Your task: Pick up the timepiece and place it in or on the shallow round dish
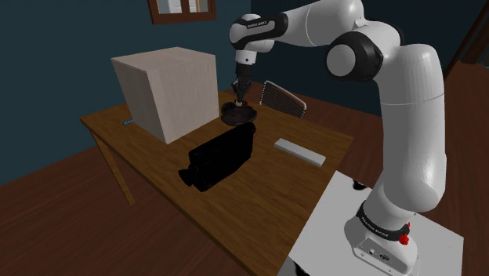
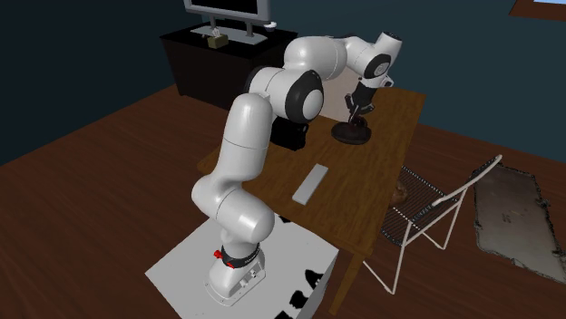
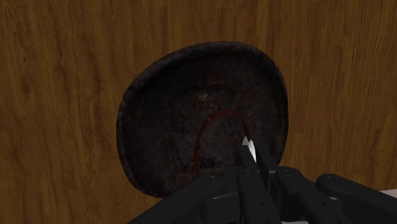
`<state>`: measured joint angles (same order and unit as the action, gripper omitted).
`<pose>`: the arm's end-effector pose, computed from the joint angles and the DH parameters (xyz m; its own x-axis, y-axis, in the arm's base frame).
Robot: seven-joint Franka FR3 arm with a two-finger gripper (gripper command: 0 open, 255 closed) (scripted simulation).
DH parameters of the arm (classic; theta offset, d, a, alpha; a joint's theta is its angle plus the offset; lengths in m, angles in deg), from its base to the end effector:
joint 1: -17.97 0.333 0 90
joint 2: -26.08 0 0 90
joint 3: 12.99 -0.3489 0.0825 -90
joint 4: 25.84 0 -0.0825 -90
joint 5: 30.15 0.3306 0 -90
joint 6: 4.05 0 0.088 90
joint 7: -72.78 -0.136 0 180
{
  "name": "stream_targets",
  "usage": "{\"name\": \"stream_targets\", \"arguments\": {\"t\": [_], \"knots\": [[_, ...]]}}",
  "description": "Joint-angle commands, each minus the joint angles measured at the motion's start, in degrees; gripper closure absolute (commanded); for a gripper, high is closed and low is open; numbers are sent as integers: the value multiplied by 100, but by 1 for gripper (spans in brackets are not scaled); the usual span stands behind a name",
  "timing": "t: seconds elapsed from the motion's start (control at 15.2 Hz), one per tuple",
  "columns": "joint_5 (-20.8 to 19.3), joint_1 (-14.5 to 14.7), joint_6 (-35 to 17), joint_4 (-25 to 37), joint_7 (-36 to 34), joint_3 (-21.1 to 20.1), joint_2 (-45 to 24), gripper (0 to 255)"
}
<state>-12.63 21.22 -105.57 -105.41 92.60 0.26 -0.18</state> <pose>0.6464 -0.0497 0.4642 0.9928 0.1200 0.0021 0.1180 -0.9719 -0.2036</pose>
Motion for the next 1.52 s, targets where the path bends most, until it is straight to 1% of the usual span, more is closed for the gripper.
{"name": "stream_targets", "arguments": {"t": [0.0, 0.26, 0.33, 0.66, 0.92, 1.45], "knots": [[1, 4, -17, -12, 0, -2, -3, 255], [1, 3, -16, -10, 0, -2, -3, 255], [1, 3, -16, -10, 0, -2, -3, 0], [1, 3, -16, -10, 0, -2, -3, 0], [-14, -135, 728, 791, -65, 30, -62, 0], [-14, -135, 727, 790, -65, 30, -62, 0]]}}
